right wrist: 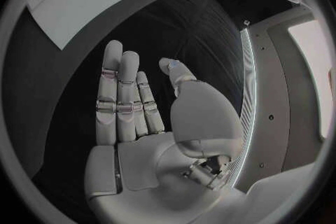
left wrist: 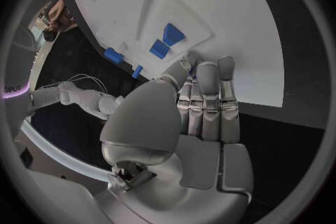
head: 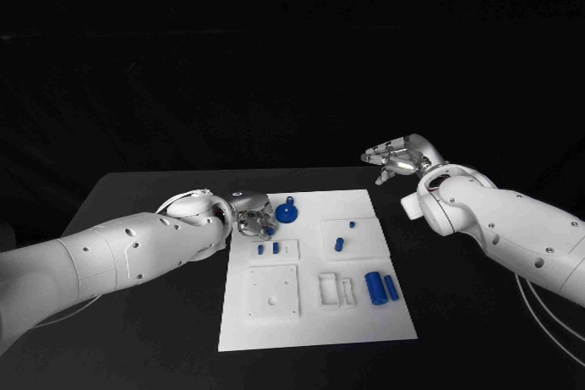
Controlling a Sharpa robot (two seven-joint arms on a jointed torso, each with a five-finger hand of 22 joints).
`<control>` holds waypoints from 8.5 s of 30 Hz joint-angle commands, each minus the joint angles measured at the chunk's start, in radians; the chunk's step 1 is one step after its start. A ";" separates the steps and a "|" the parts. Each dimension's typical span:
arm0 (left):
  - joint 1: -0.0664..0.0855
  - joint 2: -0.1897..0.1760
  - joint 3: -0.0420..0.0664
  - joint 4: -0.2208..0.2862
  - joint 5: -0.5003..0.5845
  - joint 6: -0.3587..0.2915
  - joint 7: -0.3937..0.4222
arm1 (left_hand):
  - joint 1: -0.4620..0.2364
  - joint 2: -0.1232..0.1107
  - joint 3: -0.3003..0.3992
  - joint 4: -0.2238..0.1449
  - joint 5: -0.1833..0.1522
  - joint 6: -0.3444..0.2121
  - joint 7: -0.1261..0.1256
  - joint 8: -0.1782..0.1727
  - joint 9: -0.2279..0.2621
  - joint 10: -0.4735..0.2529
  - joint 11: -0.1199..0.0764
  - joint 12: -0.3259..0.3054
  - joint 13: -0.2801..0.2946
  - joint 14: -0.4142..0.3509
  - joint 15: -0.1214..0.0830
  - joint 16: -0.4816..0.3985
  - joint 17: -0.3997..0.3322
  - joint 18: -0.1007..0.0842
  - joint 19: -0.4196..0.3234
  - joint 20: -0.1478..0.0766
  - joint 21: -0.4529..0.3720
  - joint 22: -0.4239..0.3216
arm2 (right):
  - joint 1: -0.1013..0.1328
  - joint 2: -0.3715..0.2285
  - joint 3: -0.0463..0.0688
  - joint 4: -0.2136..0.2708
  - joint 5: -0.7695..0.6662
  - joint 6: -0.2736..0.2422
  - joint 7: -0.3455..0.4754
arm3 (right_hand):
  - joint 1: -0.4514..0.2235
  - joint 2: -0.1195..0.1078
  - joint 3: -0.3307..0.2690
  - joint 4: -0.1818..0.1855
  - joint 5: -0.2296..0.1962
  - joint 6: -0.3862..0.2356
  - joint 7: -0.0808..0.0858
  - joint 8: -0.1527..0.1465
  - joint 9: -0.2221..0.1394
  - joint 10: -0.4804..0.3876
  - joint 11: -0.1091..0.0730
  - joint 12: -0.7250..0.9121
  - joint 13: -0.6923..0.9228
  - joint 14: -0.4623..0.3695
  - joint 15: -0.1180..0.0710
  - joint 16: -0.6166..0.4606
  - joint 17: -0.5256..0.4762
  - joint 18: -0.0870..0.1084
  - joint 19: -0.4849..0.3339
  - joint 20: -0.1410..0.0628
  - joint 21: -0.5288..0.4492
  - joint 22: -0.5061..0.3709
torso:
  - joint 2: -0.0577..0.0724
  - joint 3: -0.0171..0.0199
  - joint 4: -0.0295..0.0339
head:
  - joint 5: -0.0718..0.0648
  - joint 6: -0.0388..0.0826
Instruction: Assemble the parts on the task board
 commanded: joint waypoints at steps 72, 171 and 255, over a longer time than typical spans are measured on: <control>0.013 -0.202 0.063 0.166 1.077 -0.134 0.261 | -0.025 -0.032 0.102 0.024 -0.004 -0.124 0.045 0.007 0.000 -0.177 0.093 -0.007 -0.003 -0.122 0.145 -1.075 -0.245 0.000 -0.264 0.144 -0.316 -0.482 | -0.038 0.006 -0.092 0.062 -0.811 0.324 -0.111 | 0.074 -0.030 0.222 -0.194 -0.318 0.062 -0.017 -0.004 -0.001 0.032 -0.013 -0.007 -0.002 0.041 -0.004 0.129 0.082 0.015 0.021 -0.010 0.192 0.183 | 0.001 -0.0013 0.0006 | -0.040 0.037; 0.014 -0.111 0.064 0.028 1.120 -0.173 0.294 | -0.034 -0.027 0.071 0.040 -0.009 -0.126 0.045 0.007 0.000 -0.216 0.104 -0.002 -0.002 -0.145 0.156 -1.076 -0.243 -0.005 -0.222 0.152 -0.311 -0.754 | -0.109 0.020 -0.048 0.300 -0.768 0.164 -0.075 | 0.091 -0.036 0.522 -0.152 -0.460 0.226 -0.055 -0.002 0.010 0.226 -0.070 -0.005 0.002 0.025 -0.050 0.243 0.013 0.006 0.004 -0.055 0.254 0.485 | -0.033 -0.0128 0.0015 | 0.039 0.029; -0.010 -0.002 0.064 -0.082 1.171 -0.136 0.298 | -0.038 -0.019 0.064 0.046 -0.010 -0.132 0.047 0.007 0.000 -0.227 0.108 -0.002 -0.002 -0.159 0.161 -1.076 -0.243 -0.004 -0.218 0.157 -0.310 -0.802 | -0.231 0.175 -0.202 0.235 -0.972 0.153 -0.136 | 0.082 -0.035 0.533 -0.165 -0.462 0.232 -0.057 -0.002 0.009 0.230 -0.070 -0.005 0.002 0.024 -0.051 0.260 -0.010 0.002 0.022 -0.057 0.228 0.541 | -0.062 -0.0280 -0.0006 | 0.156 -0.057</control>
